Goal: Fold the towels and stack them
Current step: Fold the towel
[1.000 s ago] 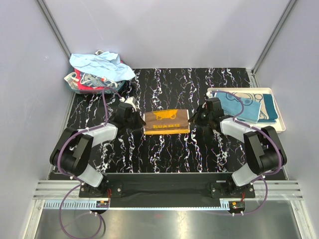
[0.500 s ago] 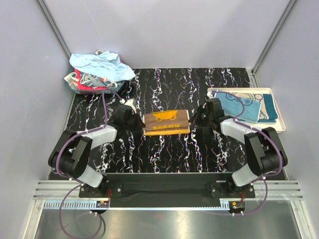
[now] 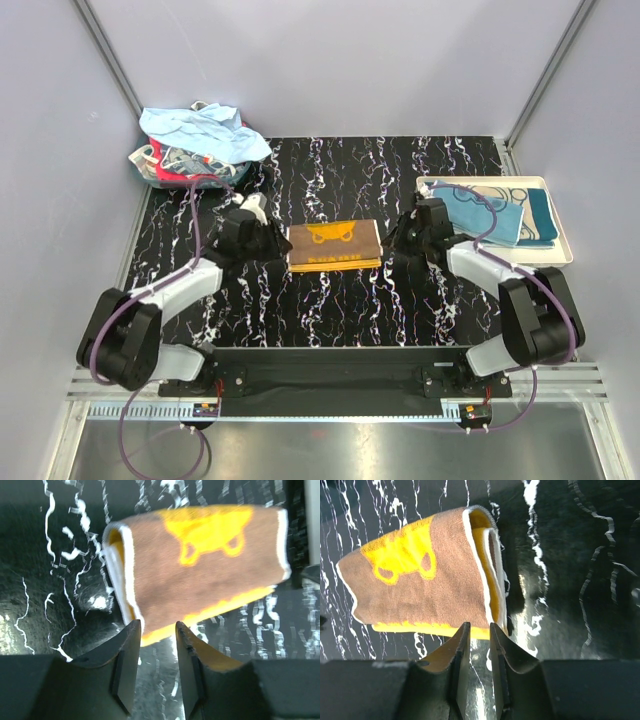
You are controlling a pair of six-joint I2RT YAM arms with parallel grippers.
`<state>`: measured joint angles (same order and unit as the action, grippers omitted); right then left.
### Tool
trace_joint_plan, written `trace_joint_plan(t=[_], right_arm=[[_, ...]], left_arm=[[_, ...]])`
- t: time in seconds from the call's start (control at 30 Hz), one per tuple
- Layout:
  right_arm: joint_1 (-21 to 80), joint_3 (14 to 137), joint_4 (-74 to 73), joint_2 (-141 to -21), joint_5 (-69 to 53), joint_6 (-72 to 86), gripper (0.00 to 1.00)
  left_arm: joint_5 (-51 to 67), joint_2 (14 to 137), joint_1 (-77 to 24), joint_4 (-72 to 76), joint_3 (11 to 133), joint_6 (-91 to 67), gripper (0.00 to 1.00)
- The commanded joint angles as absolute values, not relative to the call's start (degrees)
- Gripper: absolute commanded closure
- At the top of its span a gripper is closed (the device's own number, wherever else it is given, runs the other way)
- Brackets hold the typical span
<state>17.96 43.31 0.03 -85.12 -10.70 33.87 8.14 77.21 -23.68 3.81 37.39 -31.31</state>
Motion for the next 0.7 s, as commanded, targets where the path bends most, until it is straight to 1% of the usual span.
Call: trace_joint_plan(t=[0.0,0.07,0.17,0.23,0.37,0.5,0.67], right_arm=[[18.46,45.87,-5.53,-80.43,-4.41,32.79,0.71],[18.46,47.1,-6.15,-80.07,-3.69,32.43,0.71],[19.07,50.26,-5.98,-82.61,-5.36,32.43,0.71],[19.95,53.69,-6.15,-86.73,-5.36,32.52,0.71],[21.62,56.69,-5.37,-92.98,-5.97,33.05,0.72],[22.06,55.12,-3.43,-96.94,-6.77,33.84,0.72],[22.5,49.93,-0.53,-95.55,-7.38,34.89,0.73]], left_arm=[[6.86,73.48,-23.82,1.59,41.56,-29.97,0.61],[6.86,75.48,-23.91,0.18,44.37,-30.23,0.61],[6.77,79.97,-24.78,-2.11,49.55,-30.93,0.63],[5.71,84.36,-25.48,-2.29,51.23,-31.73,0.66],[3.7,90.25,-27.41,-2.55,54.22,-33.31,0.67],[1.06,93.77,-29.26,-2.81,53.53,-33.66,0.68],[0.18,92.38,-31.64,-0.97,48.35,-34.19,0.7]])
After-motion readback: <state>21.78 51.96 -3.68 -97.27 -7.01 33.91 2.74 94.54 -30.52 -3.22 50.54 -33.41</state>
